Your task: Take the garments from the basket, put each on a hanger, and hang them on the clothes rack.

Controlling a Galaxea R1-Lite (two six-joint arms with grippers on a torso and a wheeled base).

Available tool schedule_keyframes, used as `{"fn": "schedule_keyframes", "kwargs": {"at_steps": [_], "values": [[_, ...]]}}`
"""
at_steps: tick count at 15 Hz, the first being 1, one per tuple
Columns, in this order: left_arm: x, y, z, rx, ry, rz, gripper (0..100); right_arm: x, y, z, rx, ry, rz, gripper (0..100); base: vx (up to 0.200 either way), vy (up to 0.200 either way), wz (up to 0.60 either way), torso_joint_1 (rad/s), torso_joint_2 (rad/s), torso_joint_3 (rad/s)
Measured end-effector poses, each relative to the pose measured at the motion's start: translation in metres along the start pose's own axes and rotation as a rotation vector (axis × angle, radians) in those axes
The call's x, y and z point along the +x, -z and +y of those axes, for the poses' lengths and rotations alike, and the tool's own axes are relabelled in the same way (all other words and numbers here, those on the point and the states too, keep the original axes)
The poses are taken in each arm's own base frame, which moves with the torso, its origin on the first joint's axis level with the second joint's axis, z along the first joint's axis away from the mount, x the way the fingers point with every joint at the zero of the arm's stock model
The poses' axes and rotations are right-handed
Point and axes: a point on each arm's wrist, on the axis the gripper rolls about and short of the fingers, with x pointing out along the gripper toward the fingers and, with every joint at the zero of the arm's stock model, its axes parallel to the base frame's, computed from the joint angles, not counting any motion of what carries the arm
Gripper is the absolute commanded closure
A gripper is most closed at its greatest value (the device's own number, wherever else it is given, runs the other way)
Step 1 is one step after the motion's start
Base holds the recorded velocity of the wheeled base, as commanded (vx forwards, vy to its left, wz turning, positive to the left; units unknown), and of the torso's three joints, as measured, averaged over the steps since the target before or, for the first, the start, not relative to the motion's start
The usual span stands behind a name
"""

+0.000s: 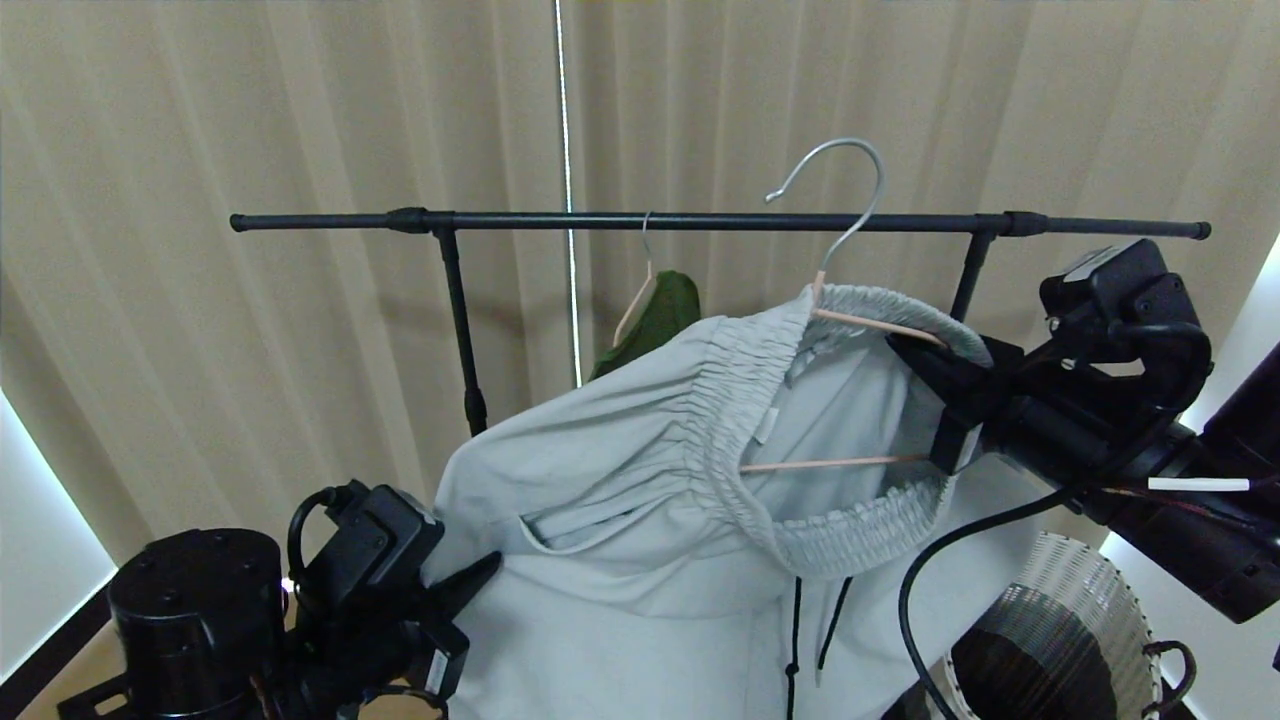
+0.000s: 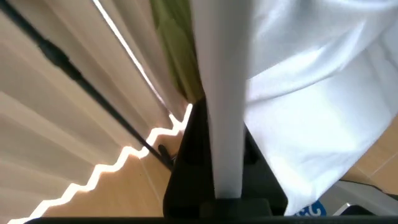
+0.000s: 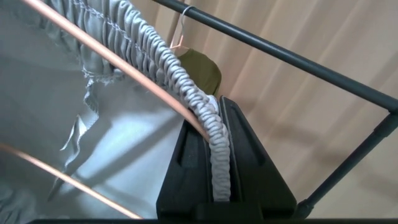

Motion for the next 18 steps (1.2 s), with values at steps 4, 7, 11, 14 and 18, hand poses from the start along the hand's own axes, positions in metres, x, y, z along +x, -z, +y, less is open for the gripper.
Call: {"fn": "schedule_keyframes", "kwargs": {"at_steps": [4, 7, 11, 14, 18], "values": [[-0.008, 0.011, 0.008, -0.016, -0.047, 0.023, 100, -0.003, -0.003, -0.006, 0.0, 0.022, -0.009, 100, 0.0, 0.0, 0.0, 0.0, 0.0, 0.0], [-0.015, 0.02, 0.024, -0.033, -0.13, 0.045, 100, -0.003, -0.003, -0.014, -0.003, 0.053, -0.006, 100, 0.0, 0.0, 0.0, 0.0, 0.0, 0.0], [-0.017, 0.019, 0.029, -0.038, -0.163, 0.011, 100, -0.004, -0.003, -0.015, -0.004, 0.06, -0.005, 100, 0.0, 0.0, 0.0, 0.0, 0.0, 0.0], [-0.018, 0.014, 0.027, -0.036, -0.161, -0.024, 100, -0.004, -0.003, -0.015, -0.004, 0.064, -0.004, 100, 0.0, 0.0, 0.0, 0.0, 0.0, 0.0], [-0.029, 0.006, 0.024, -0.029, -0.151, -0.075, 0, -0.004, 0.001, -0.015, -0.007, 0.06, 0.033, 100, 0.0, 0.0, 0.0, 0.0, 0.0, 0.0]]}}
